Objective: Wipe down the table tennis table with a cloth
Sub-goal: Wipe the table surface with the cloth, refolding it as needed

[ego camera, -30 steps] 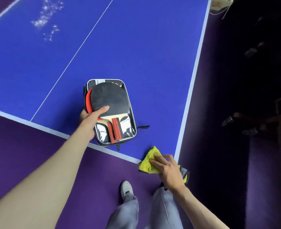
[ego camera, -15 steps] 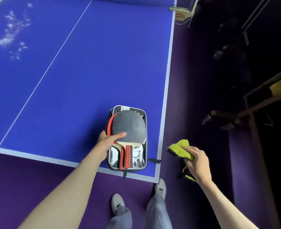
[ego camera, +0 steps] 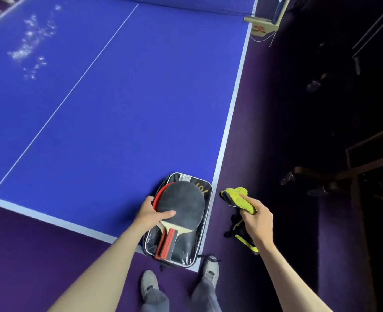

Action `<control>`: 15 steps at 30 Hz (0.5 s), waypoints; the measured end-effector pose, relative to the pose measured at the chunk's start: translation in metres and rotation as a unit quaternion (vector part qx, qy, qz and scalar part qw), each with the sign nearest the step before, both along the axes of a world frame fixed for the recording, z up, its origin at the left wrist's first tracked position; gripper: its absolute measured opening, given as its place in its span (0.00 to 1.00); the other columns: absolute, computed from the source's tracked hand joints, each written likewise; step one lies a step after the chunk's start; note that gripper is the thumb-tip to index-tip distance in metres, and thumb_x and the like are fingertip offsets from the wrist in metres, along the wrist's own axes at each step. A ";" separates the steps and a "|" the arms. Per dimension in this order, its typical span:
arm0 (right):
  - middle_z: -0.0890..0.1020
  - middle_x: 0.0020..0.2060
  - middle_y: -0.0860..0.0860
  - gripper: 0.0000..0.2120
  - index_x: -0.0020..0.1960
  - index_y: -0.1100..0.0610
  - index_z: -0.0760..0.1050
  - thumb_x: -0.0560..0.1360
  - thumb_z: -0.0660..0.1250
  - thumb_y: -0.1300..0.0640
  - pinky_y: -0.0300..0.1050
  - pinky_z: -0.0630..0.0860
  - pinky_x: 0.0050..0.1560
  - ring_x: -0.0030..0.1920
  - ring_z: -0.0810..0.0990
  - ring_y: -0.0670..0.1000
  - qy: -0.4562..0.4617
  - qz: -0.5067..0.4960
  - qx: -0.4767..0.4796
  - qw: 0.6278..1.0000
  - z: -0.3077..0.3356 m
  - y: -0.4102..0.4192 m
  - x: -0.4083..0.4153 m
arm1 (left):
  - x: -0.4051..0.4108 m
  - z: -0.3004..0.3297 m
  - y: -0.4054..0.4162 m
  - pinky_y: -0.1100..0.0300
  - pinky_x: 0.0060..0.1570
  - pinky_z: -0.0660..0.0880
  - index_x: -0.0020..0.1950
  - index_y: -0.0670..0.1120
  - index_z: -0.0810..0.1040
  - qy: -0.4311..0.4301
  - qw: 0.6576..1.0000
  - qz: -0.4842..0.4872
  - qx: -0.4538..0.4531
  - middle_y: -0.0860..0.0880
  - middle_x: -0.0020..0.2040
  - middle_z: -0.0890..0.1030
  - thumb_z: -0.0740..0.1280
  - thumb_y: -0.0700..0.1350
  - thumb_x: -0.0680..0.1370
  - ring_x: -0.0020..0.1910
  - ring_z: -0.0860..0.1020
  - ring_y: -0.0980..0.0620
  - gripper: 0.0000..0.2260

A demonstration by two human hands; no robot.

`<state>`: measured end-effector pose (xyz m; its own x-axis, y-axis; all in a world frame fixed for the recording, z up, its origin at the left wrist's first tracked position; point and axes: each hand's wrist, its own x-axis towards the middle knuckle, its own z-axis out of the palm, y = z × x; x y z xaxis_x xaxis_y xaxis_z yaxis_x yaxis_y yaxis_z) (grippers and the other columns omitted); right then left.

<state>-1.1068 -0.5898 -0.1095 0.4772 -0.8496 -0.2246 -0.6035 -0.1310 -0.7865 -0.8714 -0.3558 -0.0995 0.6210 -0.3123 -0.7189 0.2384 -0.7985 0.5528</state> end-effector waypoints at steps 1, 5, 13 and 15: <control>0.87 0.50 0.41 0.25 0.60 0.44 0.85 0.70 0.69 0.66 0.40 0.77 0.50 0.47 0.83 0.40 -0.004 0.011 0.003 1.000 0.001 -0.005 0.002 | -0.001 0.000 0.001 0.50 0.61 0.75 0.67 0.47 0.72 -0.010 0.999 -0.007 0.029 0.49 0.63 0.79 0.83 0.62 0.56 0.62 0.77 0.48 0.45; 0.86 0.50 0.41 0.24 0.60 0.43 0.85 0.71 0.69 0.66 0.29 0.72 0.48 0.48 0.81 0.35 -0.016 0.061 0.011 0.998 0.010 -0.031 0.026 | -0.005 0.016 -0.015 0.48 0.62 0.71 0.71 0.49 0.66 -0.073 0.984 -0.077 0.144 0.46 0.72 0.66 0.82 0.59 0.63 0.71 0.69 0.42 0.43; 0.85 0.51 0.44 0.27 0.59 0.47 0.85 0.67 0.70 0.70 0.33 0.75 0.48 0.46 0.82 0.42 -0.036 0.214 -0.083 0.973 0.012 -0.078 0.141 | 0.013 0.028 -0.077 0.49 0.59 0.70 0.72 0.58 0.63 -0.117 0.976 -0.102 0.151 0.51 0.66 0.64 0.71 0.51 0.72 0.67 0.67 0.44 0.31; 0.85 0.53 0.48 0.28 0.60 0.49 0.85 0.65 0.71 0.71 0.43 0.76 0.54 0.51 0.82 0.52 -0.043 0.251 -0.132 0.958 -0.004 -0.082 0.176 | 0.024 0.019 -0.094 0.47 0.62 0.68 0.73 0.57 0.64 -0.147 0.976 -0.084 0.136 0.52 0.70 0.63 0.67 0.52 0.77 0.68 0.66 0.44 0.26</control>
<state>-0.9308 -0.6715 -0.1132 0.8476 -0.5301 0.0245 -0.3475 -0.5892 -0.7294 -0.8473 -0.4501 -0.0803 0.7688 -0.2507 -0.5883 -0.0457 -0.9391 0.3405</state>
